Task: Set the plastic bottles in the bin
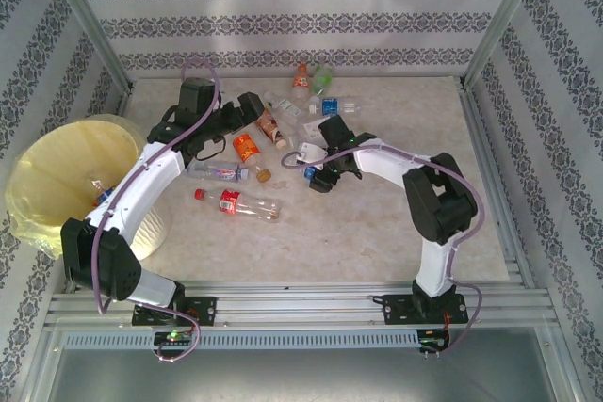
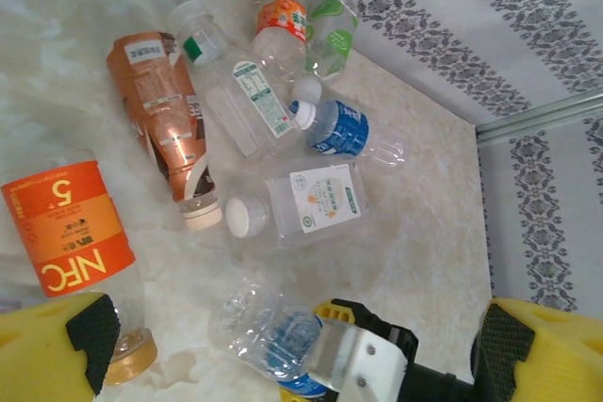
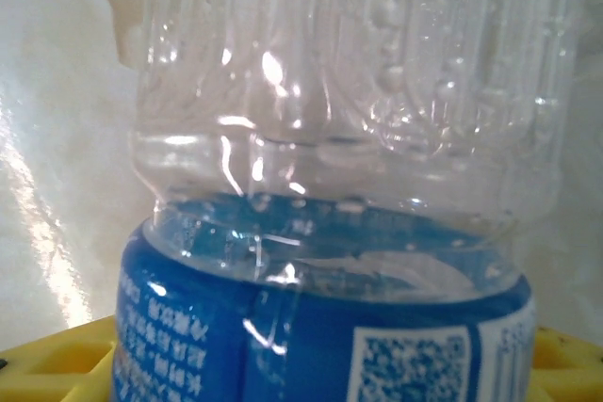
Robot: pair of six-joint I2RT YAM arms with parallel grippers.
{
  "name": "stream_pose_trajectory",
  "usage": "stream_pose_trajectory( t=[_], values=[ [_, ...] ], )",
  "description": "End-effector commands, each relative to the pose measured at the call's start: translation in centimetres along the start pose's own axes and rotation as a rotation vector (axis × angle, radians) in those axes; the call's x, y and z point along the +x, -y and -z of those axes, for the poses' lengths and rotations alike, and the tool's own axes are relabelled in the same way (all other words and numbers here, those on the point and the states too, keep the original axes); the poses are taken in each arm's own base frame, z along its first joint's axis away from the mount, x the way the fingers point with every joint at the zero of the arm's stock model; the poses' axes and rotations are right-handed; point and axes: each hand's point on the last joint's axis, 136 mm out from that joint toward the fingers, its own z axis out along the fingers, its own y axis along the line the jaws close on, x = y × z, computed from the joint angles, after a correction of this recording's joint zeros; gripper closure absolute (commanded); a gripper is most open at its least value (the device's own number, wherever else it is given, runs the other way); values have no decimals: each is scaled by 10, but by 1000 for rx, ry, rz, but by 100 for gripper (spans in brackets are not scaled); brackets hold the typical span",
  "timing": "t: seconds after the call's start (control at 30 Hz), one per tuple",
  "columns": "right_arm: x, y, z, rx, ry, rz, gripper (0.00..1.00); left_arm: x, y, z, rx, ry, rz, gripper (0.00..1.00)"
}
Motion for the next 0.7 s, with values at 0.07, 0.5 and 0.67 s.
stream_pose_trajectory(
  t=[0.07, 0.5, 0.67],
  values=[
    [-35, 6, 45, 70, 184, -56, 50, -2, 22, 3, 123, 44, -42, 0],
    [-87, 37, 126, 61, 568, -479, 53, 5, 66, 25, 393, 69, -190, 0],
    [-105, 32, 140, -35, 633, -572, 51, 12, 84, 21, 534, 41, -202, 0]
  ],
)
